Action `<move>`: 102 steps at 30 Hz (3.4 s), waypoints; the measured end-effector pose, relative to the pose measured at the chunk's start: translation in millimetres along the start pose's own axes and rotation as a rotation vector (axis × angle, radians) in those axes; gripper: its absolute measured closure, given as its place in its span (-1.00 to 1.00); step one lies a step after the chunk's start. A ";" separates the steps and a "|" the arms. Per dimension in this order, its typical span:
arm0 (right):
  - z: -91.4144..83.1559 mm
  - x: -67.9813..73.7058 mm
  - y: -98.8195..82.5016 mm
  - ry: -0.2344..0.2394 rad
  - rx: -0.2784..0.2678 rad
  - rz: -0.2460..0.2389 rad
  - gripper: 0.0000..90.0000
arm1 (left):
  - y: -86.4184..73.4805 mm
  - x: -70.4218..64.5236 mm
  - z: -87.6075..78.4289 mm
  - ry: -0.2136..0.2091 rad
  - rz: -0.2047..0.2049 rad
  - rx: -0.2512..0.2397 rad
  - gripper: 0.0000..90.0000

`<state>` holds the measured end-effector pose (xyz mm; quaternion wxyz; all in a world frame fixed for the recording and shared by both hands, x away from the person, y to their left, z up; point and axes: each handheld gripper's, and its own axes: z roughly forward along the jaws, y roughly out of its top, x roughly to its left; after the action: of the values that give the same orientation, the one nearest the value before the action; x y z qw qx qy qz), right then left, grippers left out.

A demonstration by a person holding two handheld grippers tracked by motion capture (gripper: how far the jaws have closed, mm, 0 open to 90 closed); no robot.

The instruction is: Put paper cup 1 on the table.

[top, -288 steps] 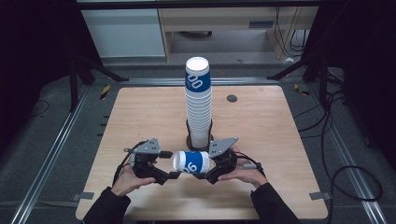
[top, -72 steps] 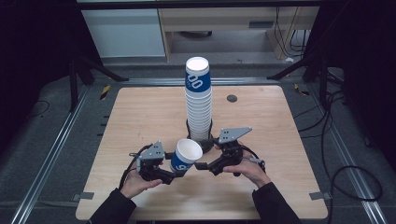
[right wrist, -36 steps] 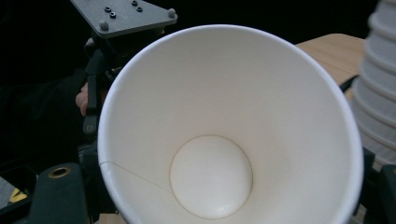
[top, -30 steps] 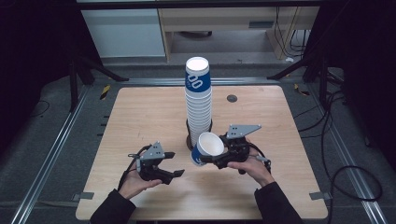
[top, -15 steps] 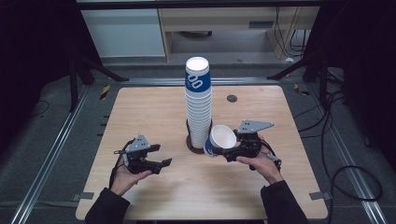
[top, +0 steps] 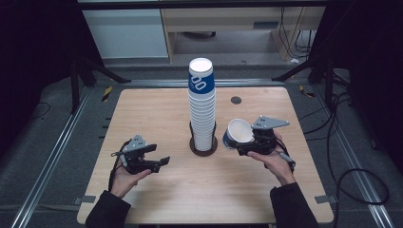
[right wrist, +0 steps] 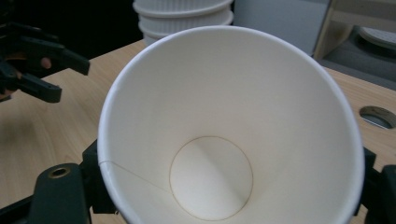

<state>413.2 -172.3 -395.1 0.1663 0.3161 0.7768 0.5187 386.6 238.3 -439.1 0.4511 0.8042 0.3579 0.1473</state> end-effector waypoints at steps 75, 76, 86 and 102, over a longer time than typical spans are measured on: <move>-7.4 -87.5 -51.6 -0.392 0.178 0.148 -0.85 | -3.8 11.1 -1.9 0.083 -0.032 0.012 -0.56; -8.9 -86.9 -50.2 -0.397 0.170 0.146 -0.85 | -3.8 10.9 -1.9 0.083 -0.031 0.012 -0.56; -25.4 -76.9 -30.3 -0.404 0.078 0.116 -0.83 | -4.3 11.2 -1.8 0.072 -0.044 0.016 -0.56; -45.2 -36.1 13.1 -0.290 -0.075 0.074 -0.84 | -3.8 10.3 0.0 0.071 -0.051 0.019 -0.55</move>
<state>417.8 -224.5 -367.3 0.2693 0.4099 0.7123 0.5021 392.1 246.8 -443.1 0.4339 0.7934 0.3954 0.1608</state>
